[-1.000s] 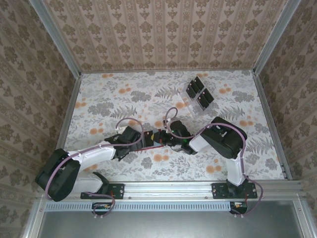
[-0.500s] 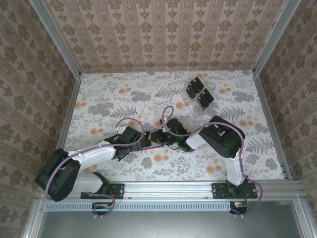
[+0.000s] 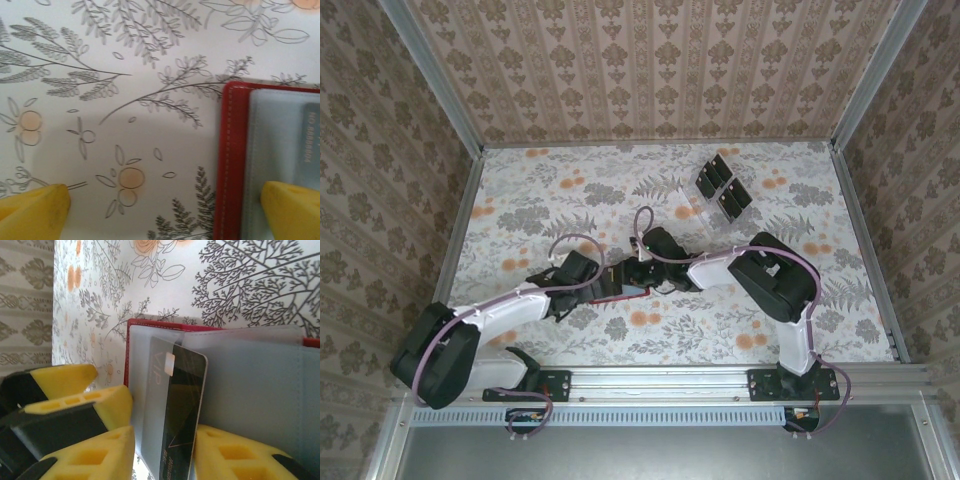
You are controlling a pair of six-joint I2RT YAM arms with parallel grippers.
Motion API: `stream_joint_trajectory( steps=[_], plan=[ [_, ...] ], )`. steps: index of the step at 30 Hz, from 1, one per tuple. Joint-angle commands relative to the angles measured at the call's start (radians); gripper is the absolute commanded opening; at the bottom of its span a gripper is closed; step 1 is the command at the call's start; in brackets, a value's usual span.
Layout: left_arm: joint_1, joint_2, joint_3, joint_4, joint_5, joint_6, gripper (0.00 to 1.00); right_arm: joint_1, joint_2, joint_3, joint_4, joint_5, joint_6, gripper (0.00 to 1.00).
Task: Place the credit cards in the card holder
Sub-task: Insert the credit card into the card slot.
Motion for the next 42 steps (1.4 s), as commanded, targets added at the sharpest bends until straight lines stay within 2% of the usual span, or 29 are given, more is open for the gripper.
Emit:
stream_joint_trajectory(
  steps=[1, 9, 24, 31, 36, 42],
  plan=[
    [0.041, -0.047, 0.019, -0.057, 0.036, 0.033, 1.00, 0.004, -0.015, 0.039, -0.253, 0.036, -0.101, 0.40],
    [0.091, -0.070, 0.008, -0.082, 0.046, 0.039, 1.00, 0.006, -0.026, 0.104, -0.392, 0.094, -0.154, 0.40],
    [0.119, -0.020, -0.040, -0.064, 0.029, 0.015, 1.00, 0.008, 0.027, 0.167, -0.426, 0.083, -0.157, 0.33],
    [0.121, 0.019, -0.046, -0.017, 0.050, 0.018, 1.00, 0.018, 0.052, 0.195, -0.427, 0.070, -0.146, 0.27],
    [0.121, 0.029, -0.054, 0.005, 0.059, 0.019, 1.00, 0.029, 0.067, 0.217, -0.431, 0.065, -0.141, 0.16],
    [0.121, 0.036, -0.064, 0.029, 0.070, 0.018, 1.00, 0.040, 0.085, 0.244, -0.437, 0.062, -0.135, 0.14]
  ],
)
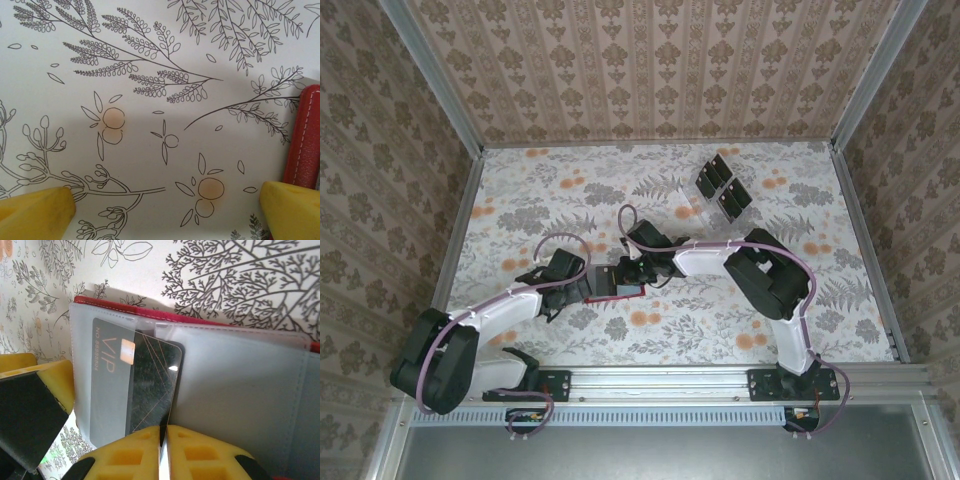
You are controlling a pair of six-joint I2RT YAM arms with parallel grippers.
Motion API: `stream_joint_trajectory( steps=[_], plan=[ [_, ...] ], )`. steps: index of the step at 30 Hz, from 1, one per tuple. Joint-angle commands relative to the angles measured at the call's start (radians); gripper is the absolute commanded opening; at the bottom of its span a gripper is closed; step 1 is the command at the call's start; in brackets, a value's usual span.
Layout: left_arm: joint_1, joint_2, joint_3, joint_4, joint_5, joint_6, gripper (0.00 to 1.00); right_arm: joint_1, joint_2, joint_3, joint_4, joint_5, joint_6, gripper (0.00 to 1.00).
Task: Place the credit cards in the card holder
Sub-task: Insert the credit card into the card slot.
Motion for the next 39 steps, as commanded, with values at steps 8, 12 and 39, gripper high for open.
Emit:
stream_joint_trajectory(
  steps=[8, 12, 39],
  plan=[
    [0.010, 0.047, -0.050, 0.087, 0.072, 0.002, 1.00, 0.024, 0.039, 0.054, -0.047, -0.002, 0.011, 0.12],
    [0.009, 0.046, -0.050, 0.091, 0.076, 0.001, 1.00, 0.029, 0.047, 0.068, -0.048, -0.006, 0.016, 0.12],
    [0.019, -0.140, 0.013, -0.036, 0.045, -0.017, 1.00, 0.042, 0.070, 0.120, -0.031, -0.023, 0.043, 0.14]
  ],
)
